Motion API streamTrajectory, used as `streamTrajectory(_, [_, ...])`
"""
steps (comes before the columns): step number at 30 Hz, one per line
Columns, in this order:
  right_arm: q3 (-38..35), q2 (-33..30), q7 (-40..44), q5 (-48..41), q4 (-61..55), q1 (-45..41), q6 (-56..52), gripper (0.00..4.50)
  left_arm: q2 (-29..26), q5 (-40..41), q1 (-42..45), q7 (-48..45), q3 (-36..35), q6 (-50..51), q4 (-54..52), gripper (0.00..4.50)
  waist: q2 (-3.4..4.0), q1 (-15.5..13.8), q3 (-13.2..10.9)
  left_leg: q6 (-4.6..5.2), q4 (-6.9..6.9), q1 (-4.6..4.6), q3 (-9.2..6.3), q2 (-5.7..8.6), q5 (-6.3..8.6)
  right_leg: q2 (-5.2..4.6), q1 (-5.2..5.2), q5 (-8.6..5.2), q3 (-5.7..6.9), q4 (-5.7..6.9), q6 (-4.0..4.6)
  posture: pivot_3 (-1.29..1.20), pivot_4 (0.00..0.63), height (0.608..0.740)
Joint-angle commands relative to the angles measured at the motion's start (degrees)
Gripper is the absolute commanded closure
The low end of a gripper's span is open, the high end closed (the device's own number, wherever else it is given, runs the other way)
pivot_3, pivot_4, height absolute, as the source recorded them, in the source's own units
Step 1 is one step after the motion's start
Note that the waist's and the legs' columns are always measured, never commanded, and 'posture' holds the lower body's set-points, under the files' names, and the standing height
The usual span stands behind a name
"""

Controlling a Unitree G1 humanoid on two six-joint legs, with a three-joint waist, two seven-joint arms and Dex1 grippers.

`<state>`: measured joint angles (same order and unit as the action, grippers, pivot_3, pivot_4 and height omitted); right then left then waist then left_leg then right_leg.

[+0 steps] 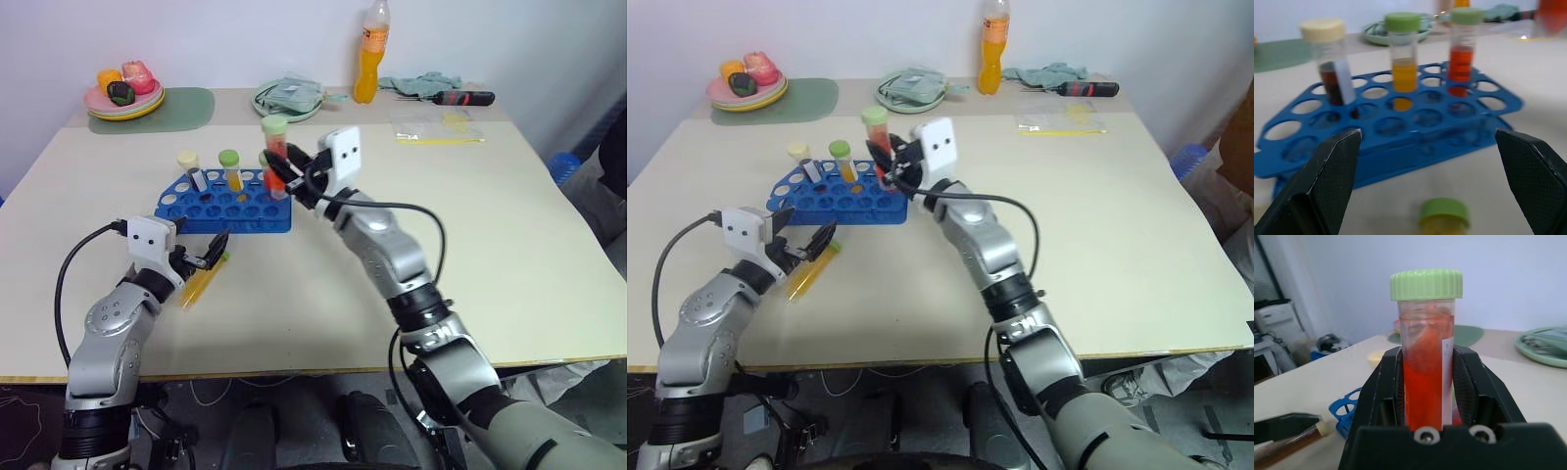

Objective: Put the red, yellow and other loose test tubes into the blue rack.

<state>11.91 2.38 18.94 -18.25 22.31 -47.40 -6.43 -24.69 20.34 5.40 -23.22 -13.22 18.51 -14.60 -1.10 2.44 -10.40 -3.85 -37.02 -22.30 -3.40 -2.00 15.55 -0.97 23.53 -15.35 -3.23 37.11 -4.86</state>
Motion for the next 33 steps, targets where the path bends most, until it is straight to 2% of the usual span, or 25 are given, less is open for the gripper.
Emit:
streamTrajectory(1, [-1.66,2.64,1.54,3.14,7.32,-2.57,9.85,3.26,-0.63,0.52,0.00,0.59,-2.39,-0.79,-3.02,0.00,0.01,0.01,-0.01,0.00,0.03,0.00,0.00,0.00,0.00,-0.02,0.01,0.00,0.00,0.00,0.00,0.00,0.150,0.740])
streamTrajectory(9, [-2.40,5.99,3.94,7.12,17.31,-2.81,16.69,3.26,-0.66,1.75,-3.30,-0.03,-2.85,0.97,-6.20,0.00,0.02,0.18,-0.01,-0.01,0.04,0.06,-0.02,0.00,0.00,-0.02,-0.01,0.01,0.01,0.07,0.02,0.00,0.150,0.740])
streamTrajectory(19, [-5.67,7.68,0.69,10.49,28.31,-7.00,21.73,3.26,-1.09,2.38,-3.17,-1.13,-1.89,3.03,-6.84,0.00,0.02,0.17,-0.01,-0.01,0.04,0.07,-0.02,0.00,0.00,-0.02,-0.01,0.01,0.01,0.08,0.03,0.00,0.150,0.740])
streamTrajectory(31, [-6.85,8.53,1.44,12.30,33.35,-8.14,25.00,3.26,-0.40,2.00,-1.98,-1.42,-0.62,4.15,-6.60,0.00,0.03,0.12,-0.02,-0.01,0.04,0.07,-0.03,0.02,0.00,-0.03,-0.03,0.01,0.01,0.08,0.02,0.00,0.150,0.740])
streamTrajectory(32, [-6.95,8.51,2.62,11.82,32.80,-7.68,24.74,2.68,-0.46,2.00,-2.03,-1.38,-0.56,4.39,-6.71,0.00,0.03,0.12,-0.02,-0.01,0.04,0.07,-0.03,0.02,0.00,-0.04,-0.04,0.01,0.01,0.08,0.02,0.00,0.150,0.740])
streamTrajectory(33, [-6.75,8.36,3.59,11.60,31.27,-6.91,24.73,2.46,-0.83,2.40,-2.11,-1.52,-0.55,5.51,-7.12,0.00,0.03,0.13,-0.02,-0.01,0.04,0.07,-0.03,0.02,0.00,-0.04,-0.04,0.01,0.01,0.08,0.02,0.00,0.150,0.740])
